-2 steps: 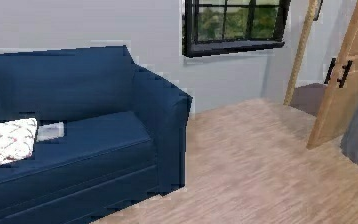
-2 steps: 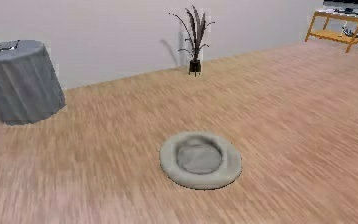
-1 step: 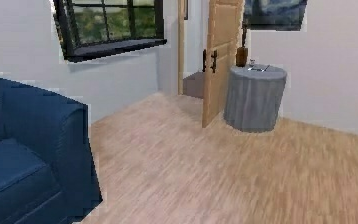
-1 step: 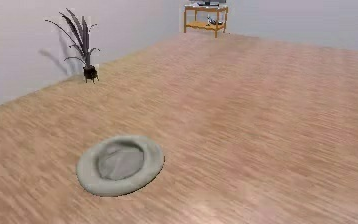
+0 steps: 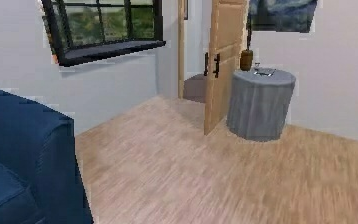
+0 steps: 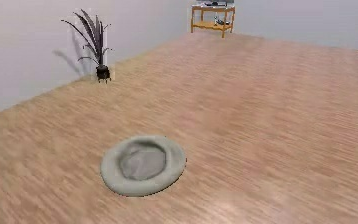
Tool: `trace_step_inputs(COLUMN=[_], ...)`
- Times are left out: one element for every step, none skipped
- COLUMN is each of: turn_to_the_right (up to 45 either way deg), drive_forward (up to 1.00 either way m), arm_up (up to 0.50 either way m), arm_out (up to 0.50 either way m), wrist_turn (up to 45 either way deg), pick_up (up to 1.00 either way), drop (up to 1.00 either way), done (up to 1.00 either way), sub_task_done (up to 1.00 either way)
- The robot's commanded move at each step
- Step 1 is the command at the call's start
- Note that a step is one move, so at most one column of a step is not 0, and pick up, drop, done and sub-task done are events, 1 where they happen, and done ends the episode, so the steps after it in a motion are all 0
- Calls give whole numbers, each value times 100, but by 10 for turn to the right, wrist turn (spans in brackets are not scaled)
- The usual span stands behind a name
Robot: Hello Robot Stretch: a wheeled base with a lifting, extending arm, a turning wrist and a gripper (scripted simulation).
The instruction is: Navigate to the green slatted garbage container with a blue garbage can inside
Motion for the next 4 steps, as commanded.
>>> trace_step_inputs(turn_to_the_right=[0,0,-60,0], drive_forward=[100,100,0,40], arm_up=[0,0,0,0], arm_out=[0,0,0,0], wrist_turn=[0,0,0,0], pick_up=[0,0,0,0], drop=[0,0,0,0], done=[0,0,0,0], sub_task_done=[0,0,0,0])
